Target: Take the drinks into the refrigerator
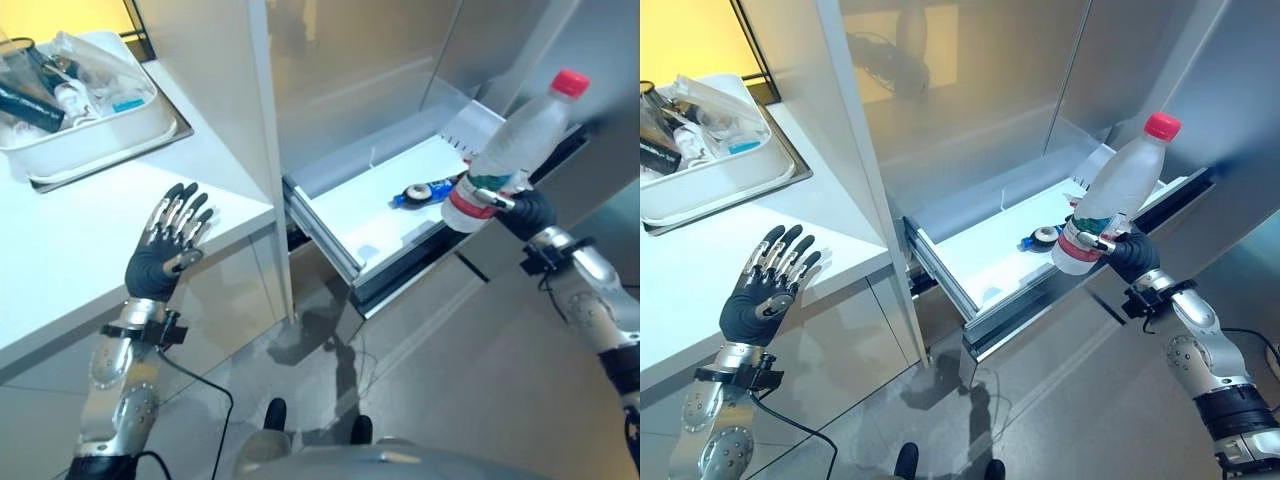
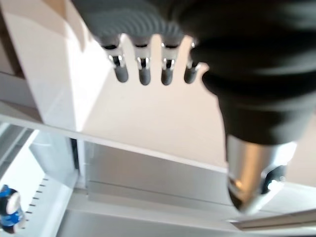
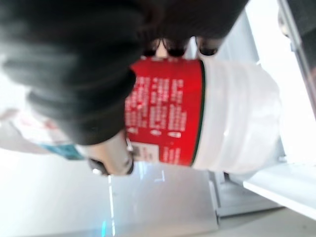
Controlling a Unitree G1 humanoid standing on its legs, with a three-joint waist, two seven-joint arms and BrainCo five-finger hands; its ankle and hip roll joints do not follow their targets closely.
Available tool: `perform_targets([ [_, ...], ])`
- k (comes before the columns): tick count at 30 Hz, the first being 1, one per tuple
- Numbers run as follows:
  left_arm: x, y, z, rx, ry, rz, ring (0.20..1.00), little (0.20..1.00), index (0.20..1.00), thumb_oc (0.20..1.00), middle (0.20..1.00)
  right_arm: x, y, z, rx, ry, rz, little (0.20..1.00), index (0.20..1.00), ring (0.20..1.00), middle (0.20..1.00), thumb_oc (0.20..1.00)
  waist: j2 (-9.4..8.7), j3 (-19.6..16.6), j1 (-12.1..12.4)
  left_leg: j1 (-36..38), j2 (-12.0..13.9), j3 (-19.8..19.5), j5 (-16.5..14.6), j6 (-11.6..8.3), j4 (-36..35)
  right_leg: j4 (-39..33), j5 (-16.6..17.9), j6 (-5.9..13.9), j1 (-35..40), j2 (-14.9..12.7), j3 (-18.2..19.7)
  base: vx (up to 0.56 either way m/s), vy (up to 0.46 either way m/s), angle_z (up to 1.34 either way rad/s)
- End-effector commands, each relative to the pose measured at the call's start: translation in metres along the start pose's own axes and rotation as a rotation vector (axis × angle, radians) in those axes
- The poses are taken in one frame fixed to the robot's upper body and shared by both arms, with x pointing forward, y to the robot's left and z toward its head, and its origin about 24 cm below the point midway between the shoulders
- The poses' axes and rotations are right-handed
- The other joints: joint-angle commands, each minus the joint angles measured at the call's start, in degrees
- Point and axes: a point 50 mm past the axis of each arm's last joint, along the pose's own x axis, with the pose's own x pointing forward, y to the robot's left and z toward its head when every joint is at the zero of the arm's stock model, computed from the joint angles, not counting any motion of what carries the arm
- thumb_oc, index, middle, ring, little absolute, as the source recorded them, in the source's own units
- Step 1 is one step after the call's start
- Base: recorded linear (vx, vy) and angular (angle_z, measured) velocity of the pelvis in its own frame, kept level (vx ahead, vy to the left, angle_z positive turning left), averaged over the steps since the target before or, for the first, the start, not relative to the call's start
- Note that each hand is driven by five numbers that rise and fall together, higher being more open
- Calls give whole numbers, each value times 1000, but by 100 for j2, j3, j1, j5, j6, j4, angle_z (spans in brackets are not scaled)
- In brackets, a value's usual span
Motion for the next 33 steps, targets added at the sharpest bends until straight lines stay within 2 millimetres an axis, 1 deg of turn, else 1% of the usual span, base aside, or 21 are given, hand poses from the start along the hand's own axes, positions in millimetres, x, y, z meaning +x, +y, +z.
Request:
perform_targets([
  [1, 7, 3, 26, 89, -85, -72, 1000, 1000, 1000, 1000, 1000, 37, 7, 88, -173, -281, 80, 200, 200, 200, 200, 200, -224, 19, 115, 108, -212, 41, -812, 465, 382, 554, -498, 159, -122, -129, 50, 0, 0, 0],
  [3, 8, 3, 26, 91, -83, -76, 1000, 1000, 1000, 1000, 1000, 40, 7, 92, -193, -279, 79, 200, 200, 200, 200, 200, -220, 52, 130, 73, -216, 42, -799, 467, 381, 563, -498, 158, -152, -129, 48, -16, -4, 0],
  [6, 9, 2, 26, 93, -72, -91, 1000, 1000, 1000, 1000, 1000, 49, 7, 105, -253, -274, 78, 200, 200, 200, 200, 200, -219, 178, 176, -61, -234, 28, -752, 465, 413, 587, -469, 154, -289, -131, 42, -10, -5, 0],
  [7, 9, 2, 26, 93, -73, -90, 1000, 1000, 1000, 1000, 1000, 50, 7, 106, -254, -275, 79, 200, 200, 200, 200, 200, -215, 180, 169, -64, -235, 28, -752, 465, 415, 589, -469, 154, -293, -132, 43, 0, 0, 0],
  [8, 11, 1, 26, 88, -71, -97, 1000, 1000, 1000, 1000, 1000, 54, 6, 113, -289, -269, 72, 200, 200, 200, 200, 200, -201, 231, 192, -119, -239, 31, -733, 466, 415, 583, -453, 157, -343, -141, 41, 0, 0, 0],
  [11, 13, -2, 26, 83, -71, -113, 1000, 1000, 1000, 1000, 1000, 61, 4, 122, -311, -280, 48, 200, 200, 200, 200, 200, -177, 331, 226, -183, -261, 14, -708, 474, 426, 597, -425, 154, -427, -140, 58, 0, 0, 0],
  [13, 13, -1, 25, 83, -67, -108, 1000, 1000, 1000, 1000, 1000, 65, 6, 128, -323, -292, 47, 200, 200, 200, 200, 200, -153, 367, 231, -231, -267, 8, -690, 470, 424, 603, -417, 153, -478, -142, 61, -14, -2, 5],
  [14, 15, -1, 26, 88, -68, -110, 1000, 1000, 1000, 1000, 1000, 70, 10, 134, -345, -301, 52, 200, 200, 200, 200, 200, -139, 406, 253, -268, -265, 15, -677, 467, 417, 603, -414, 156, -518, -141, 69, -9, -1, 4],
  [16, 15, 0, 26, 88, -69, -108, 1000, 1000, 1000, 1000, 1000, 72, 12, 137, -357, -305, 59, 200, 200, 200, 200, 200, -130, 421, 254, -280, -265, 29, -674, 467, 415, 605, -411, 153, -532, -144, 74, 0, 0, 0],
  [19, 16, 1, 26, 89, -71, -96, 1000, 1000, 1000, 1000, 1000, 80, 18, 150, -349, -348, 65, 200, 200, 200, 200, 200, -118, 463, 287, -294, -277, 19, -674, 472, 420, 614, -414, 140, -555, -128, 98, 0, 0, 0],
  [21, 16, 1, 26, 88, -72, -94, 1000, 1000, 1000, 1000, 1000, 80, 18, 150, -350, -349, 66, 200, 200, 200, 200, 200, -114, 468, 280, -292, -276, 19, -674, 472, 420, 614, -414, 140, -552, -128, 98, 0, 0, 0],
  [24, 17, 1, 26, 97, -73, -88, 1000, 1000, 1000, 1000, 1000, 85, 24, 153, -398, -325, 90, 200, 200, 200, 200, 200, -113, 493, 296, -291, -270, -4, -669, 464, 403, 599, -424, 135, -550, -120, 89, 0, 0, 0],
  [26, 17, 1, 27, 100, -74, -89, 1000, 1000, 1000, 1000, 1000, 87, 21, 153, -433, -297, 80, 200, 200, 200, 200, 200, -101, 524, 295, -302, -268, -13, -660, 453, 404, 600, -428, 134, -556, -125, 76, 0, 0, 0],
  [28, 18, 1, 27, 110, -70, -103, 1000, 1000, 1000, 1000, 1000, 90, 14, 156, -546, -227, 46, 200, 200, 200, 200, 200, -96, 591, 323, -345, -278, -18, -634, 436, 419, 618, -429, 131, -594, -129, 57, -15, -7, 2],
  [29, 18, 1, 27, 109, -71, -102, 1000, 1000, 1000, 1000, 1000, 90, 14, 156, -547, -227, 47, 200, 200, 200, 200, 200, -89, 593, 316, -347, -278, -19, -635, 436, 421, 620, -429, 131, -595, -129, 57, -50, -18, 5],
  [30, 19, 1, 26, 113, -60, -112, 1000, 1000, 1000, 1000, 1000, 92, 9, 154, -610, -171, 29, 200, 200, 200, 200, 200, -79, 655, 333, -388, -282, -24, -620, 432, 437, 659, -429, 131, -653, -132, 47, -29, -9, 4],
  [31, 19, 1, 26, 113, -61, -111, 1000, 1000, 1000, 1000, 1000, 92, 9, 154, -611, -171, 29, 200, 200, 200, 200, 200, -76, 655, 329, -391, -282, -24, -620, 432, 439, 663, -431, 131, -656, -133, 46, -38, -10, 4],
  [33, 20, -1, 29, 140, -59, -133, 1000, 1000, 1000, 1000, 1000, 94, 7, 147, -683, -98, 37, 200, 200, 200, 200, 200, -66, 709, 351, -445, -288, -40, -610, 431, 470, 714, -436, 134, -721, -145, 40, -27, -7, 8],
])
